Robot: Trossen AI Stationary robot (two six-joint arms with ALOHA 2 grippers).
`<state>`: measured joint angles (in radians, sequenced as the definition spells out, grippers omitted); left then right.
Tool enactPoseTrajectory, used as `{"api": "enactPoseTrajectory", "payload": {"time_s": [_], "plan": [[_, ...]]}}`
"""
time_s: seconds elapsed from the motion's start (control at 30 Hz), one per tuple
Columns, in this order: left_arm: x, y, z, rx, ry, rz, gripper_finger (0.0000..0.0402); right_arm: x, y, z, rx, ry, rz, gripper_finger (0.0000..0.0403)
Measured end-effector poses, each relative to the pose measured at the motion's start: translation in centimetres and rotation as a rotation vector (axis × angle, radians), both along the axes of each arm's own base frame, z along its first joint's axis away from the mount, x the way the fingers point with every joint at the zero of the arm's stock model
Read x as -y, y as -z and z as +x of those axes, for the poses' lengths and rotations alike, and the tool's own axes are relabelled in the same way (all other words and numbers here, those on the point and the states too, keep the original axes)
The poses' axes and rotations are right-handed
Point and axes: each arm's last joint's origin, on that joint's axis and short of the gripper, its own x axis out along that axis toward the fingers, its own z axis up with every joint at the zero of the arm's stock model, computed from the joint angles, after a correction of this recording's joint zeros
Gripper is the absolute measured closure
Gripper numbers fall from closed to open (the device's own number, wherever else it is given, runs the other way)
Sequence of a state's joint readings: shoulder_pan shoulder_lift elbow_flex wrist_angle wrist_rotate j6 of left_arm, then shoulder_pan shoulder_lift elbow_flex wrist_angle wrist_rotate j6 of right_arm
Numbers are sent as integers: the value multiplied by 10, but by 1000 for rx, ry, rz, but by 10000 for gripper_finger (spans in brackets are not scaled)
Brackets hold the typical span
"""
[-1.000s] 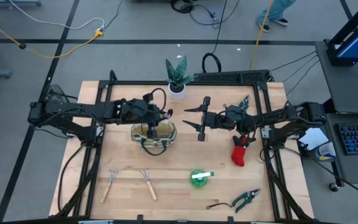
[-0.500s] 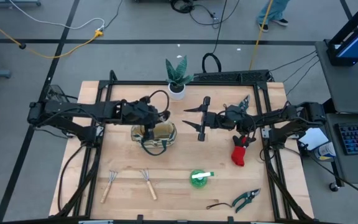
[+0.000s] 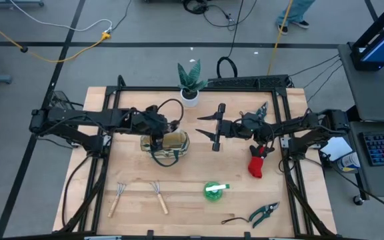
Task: Pick & Place Garden tools in Gardening bag
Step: Put the brown trowel into the white gardening bag
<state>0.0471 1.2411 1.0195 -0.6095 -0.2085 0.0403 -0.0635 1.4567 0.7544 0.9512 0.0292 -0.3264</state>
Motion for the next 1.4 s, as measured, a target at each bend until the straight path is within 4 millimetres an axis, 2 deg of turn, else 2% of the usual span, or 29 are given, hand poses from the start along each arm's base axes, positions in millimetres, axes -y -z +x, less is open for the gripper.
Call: {"api": "enactPoseTrajectory", "payload": {"time_s": [0.7, 1.4], "plan": [[4, 9, -10, -129, 37, -90, 316, 0, 0, 0, 0, 0, 0, 209], [6, 45, -18, -203, 47, -153, 316, 0, 0, 0, 0, 0, 0, 209]]}}
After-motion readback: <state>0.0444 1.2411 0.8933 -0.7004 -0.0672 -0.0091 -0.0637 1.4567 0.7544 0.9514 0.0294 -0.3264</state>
